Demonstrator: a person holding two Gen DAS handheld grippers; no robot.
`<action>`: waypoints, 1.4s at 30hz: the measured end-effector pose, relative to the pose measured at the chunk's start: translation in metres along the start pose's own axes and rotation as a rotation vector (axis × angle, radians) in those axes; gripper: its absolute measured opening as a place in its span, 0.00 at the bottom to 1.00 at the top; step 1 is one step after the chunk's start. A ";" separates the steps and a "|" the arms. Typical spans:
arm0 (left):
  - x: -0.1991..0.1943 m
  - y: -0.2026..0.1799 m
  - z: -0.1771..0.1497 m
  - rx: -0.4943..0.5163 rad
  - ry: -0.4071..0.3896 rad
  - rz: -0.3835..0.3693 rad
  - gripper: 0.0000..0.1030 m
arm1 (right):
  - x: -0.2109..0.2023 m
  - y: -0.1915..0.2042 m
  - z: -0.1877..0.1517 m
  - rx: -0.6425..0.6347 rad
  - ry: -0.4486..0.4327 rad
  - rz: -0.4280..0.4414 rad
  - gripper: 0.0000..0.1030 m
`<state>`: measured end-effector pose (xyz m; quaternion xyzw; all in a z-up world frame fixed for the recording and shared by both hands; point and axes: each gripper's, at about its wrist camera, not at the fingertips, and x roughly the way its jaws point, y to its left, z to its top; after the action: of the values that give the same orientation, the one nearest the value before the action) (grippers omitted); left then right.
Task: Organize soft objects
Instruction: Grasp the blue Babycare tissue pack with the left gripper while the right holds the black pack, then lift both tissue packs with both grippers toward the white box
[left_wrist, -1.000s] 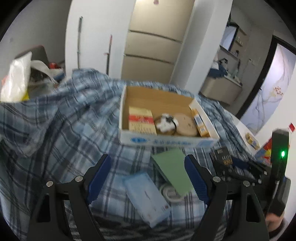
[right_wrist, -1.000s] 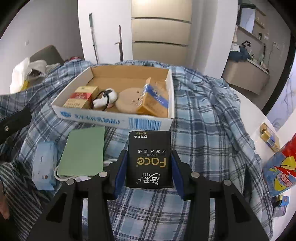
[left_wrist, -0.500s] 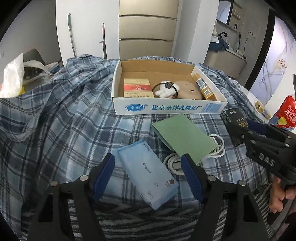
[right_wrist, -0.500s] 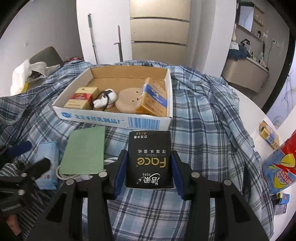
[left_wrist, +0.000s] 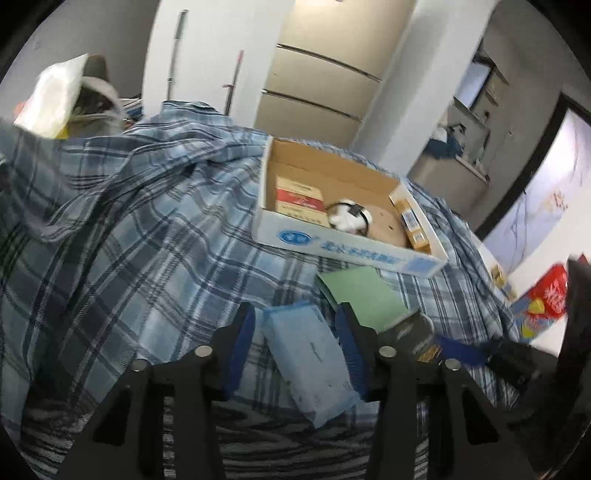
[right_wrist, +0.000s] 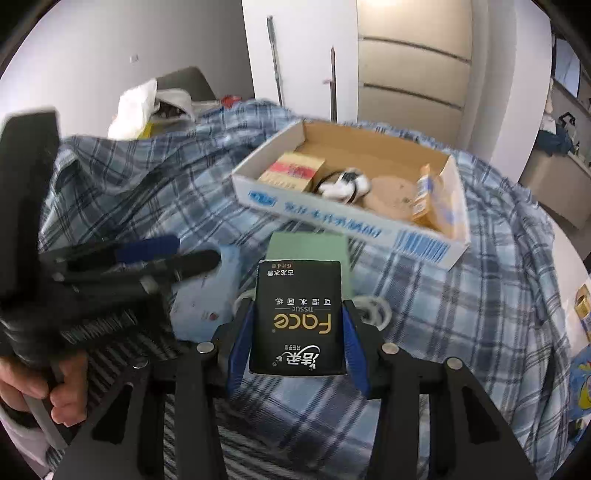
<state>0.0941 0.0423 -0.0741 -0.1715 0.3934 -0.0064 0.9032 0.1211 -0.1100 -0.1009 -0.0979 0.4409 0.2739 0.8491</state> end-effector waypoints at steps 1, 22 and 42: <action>0.002 0.000 0.000 0.000 0.014 0.002 0.46 | 0.005 0.006 -0.001 -0.013 0.020 -0.011 0.43; 0.026 -0.021 -0.006 0.115 0.144 -0.032 0.46 | -0.011 -0.019 -0.002 0.086 -0.057 -0.135 0.43; 0.023 -0.018 -0.008 0.106 0.117 -0.009 0.32 | -0.017 -0.034 -0.002 0.130 -0.082 -0.143 0.43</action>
<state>0.1068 0.0193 -0.0892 -0.1243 0.4440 -0.0413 0.8864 0.1306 -0.1452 -0.0910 -0.0624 0.4147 0.1872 0.8883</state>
